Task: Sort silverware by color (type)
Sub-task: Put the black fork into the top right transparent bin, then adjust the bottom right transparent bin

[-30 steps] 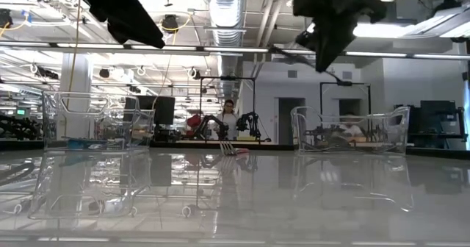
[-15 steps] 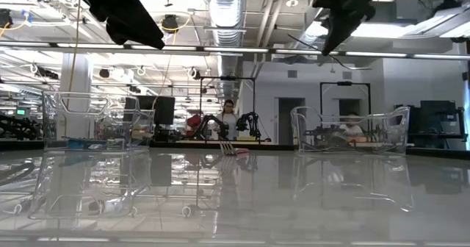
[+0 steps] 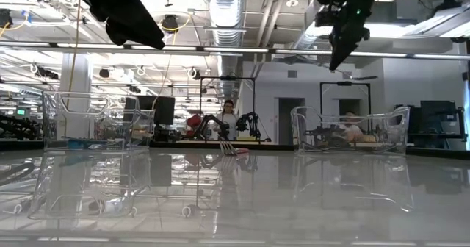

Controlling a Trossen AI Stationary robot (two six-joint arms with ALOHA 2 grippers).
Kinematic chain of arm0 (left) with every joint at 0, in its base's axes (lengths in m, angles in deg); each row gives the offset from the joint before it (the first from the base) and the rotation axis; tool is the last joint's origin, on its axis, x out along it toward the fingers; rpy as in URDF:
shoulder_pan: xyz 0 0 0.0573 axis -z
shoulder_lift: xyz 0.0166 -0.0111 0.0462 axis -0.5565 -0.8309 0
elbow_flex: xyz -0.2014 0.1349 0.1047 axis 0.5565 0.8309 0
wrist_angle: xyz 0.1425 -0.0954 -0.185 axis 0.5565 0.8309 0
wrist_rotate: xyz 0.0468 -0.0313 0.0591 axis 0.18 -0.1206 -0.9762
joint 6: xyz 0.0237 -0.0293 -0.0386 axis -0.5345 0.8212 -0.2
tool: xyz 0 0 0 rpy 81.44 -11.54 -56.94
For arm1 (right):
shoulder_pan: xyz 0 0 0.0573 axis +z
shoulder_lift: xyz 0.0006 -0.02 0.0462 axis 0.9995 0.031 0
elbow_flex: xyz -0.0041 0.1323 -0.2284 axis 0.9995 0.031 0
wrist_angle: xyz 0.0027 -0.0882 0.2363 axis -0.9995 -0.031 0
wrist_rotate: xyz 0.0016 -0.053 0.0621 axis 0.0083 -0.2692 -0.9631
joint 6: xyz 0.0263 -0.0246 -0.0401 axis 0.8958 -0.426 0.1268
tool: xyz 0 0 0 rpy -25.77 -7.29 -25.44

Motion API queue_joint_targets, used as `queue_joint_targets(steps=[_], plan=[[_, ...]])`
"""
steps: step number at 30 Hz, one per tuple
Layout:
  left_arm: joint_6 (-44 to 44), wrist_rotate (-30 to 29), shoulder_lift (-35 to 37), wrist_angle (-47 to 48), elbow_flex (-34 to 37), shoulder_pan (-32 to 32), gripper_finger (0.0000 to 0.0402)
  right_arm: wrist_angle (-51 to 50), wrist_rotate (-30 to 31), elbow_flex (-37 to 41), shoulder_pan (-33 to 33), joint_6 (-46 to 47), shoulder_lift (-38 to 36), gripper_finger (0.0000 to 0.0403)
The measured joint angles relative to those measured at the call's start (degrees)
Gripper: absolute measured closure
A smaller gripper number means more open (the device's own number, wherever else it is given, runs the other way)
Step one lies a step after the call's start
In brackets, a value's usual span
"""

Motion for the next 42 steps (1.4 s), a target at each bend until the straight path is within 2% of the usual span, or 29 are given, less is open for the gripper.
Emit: queue_joint_targets(steps=[12, 20, 24, 35, 42], plan=[[0.42, 0.02, 0.00, 0.00, 0.00, -0.58, 0.0266, -2.73, -0.89, 0.02, -3.21, -5.32, 13.94, 0.0382], [2.45, 0.02, 0.00, 0.00, 0.00, -0.58, 0.0266, -3.80, -1.81, 0.04, -6.40, -5.32, 20.15, 0.0382], [3.37, 0.09, 0.00, 0.02, 0.00, -0.49, 0.0266, -5.43, -2.16, 0.04, -7.30, -5.03, 22.24, 0.0367], [2.99, 0.04, 0.00, 0.07, 0.00, -0.49, 0.0266, -9.25, -2.93, 0.04, -7.68, -1.43, 20.48, 0.0318], [2.29, 0.04, 0.00, 0.13, 0.00, -0.49, 0.0266, -9.38, -2.91, 0.04, -7.63, 1.27, 17.65, 0.0253]])
